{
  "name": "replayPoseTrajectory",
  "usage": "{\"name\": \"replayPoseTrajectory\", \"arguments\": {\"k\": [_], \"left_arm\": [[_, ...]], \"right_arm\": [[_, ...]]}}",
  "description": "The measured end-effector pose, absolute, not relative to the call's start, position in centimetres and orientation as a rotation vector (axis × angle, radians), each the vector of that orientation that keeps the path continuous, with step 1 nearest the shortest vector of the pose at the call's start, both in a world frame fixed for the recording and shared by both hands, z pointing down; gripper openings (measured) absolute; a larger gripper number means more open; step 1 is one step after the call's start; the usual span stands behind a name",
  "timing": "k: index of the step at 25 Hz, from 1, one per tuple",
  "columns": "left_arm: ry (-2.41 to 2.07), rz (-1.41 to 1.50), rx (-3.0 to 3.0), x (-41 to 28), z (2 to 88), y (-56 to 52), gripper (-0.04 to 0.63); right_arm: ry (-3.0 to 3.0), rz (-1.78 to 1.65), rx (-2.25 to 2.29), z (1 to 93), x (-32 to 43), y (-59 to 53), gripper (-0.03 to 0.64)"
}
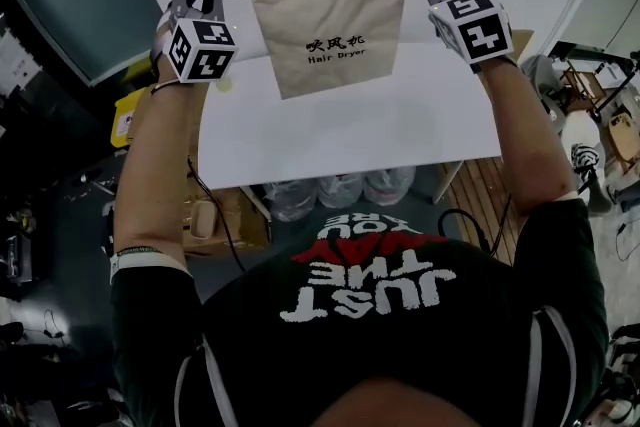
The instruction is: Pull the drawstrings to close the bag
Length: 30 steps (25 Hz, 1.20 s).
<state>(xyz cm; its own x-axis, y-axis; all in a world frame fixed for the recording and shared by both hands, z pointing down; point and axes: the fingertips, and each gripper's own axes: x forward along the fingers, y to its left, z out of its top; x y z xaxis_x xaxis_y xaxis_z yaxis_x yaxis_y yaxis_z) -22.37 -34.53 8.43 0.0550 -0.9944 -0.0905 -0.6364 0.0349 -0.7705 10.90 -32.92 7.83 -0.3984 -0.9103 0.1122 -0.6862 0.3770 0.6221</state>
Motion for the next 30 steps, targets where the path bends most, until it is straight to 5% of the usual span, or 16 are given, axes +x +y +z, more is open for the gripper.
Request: {"name": "replayPoseTrajectory", "arguments": {"k": [16,23,30], "left_arm": [[1.590,-0.994,-1.539,-29.4,11.7,-35.8,0.011],[1.609,-0.918,-1.592,-28.1,11.8,-35.2,0.012],[1.736,-0.622,-1.814,-25.6,11.9,-34.4,0.012]], "right_arm": [[-2.182,-0.575,1.494,8.5,17.2,-33.3,0.011],[-2.371,-0.557,1.638,5.9,17.8,-32.6,0.011],[-2.718,-0.080,2.100,6.4,21.5,-34.4,0.011]]}}
